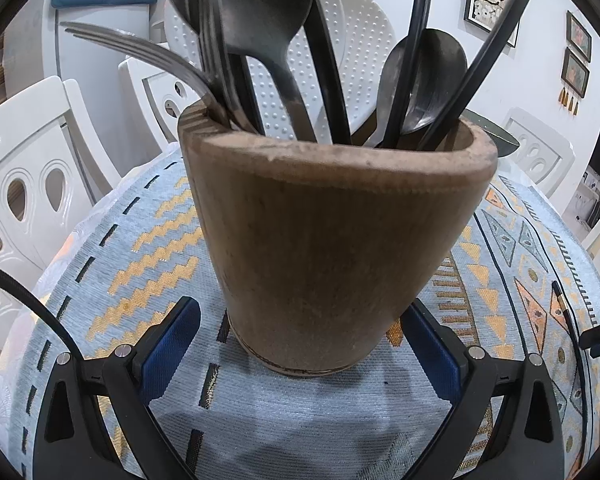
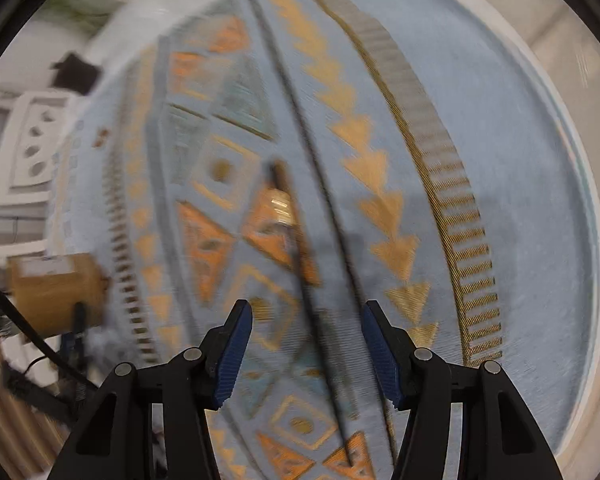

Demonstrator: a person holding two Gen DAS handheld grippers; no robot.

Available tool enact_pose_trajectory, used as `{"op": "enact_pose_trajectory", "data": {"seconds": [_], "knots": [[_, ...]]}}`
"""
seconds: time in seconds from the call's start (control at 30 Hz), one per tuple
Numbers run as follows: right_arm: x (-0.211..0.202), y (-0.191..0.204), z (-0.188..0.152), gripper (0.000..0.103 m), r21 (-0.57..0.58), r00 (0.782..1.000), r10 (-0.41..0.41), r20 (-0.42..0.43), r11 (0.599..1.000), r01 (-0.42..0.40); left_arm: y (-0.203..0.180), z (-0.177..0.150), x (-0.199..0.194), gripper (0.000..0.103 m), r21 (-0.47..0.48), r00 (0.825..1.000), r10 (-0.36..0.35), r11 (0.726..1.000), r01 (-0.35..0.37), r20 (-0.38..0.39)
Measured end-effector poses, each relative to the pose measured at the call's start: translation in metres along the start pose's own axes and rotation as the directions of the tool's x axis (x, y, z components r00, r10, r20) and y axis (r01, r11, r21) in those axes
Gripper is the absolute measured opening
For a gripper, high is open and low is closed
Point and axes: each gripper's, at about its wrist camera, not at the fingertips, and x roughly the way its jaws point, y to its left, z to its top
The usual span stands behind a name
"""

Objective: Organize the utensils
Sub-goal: 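Grasp the last black chopstick with the right tool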

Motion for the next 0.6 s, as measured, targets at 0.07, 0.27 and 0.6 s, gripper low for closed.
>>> {"op": "enact_pose_trajectory", "data": {"seconds": [0.07,0.27,0.6], "knots": [[0.002,0.004,-0.002,0.055,-0.029,0.999,-0.030,0.017,0.999,0.030,0.001,0.000,0.002,0.101,0.000,1.000,0.000,1.000,0.000,-0.004],[-0.002,0.031,0.005,0.044,-0.121,0.995,-0.056,0.079,0.991,0.065,0.001,-0.001,0.007,0.101,0.002,1.000,0.001,1.000,-0.001,-0.010],[0.018,0.062,0.001,0.031,-0.212,0.970,-0.194,0.149,0.952,0.223,0.001,0.000,0.007,0.101,0.002,1.000,0.001,1.000,-0.001,-0.011]]}}
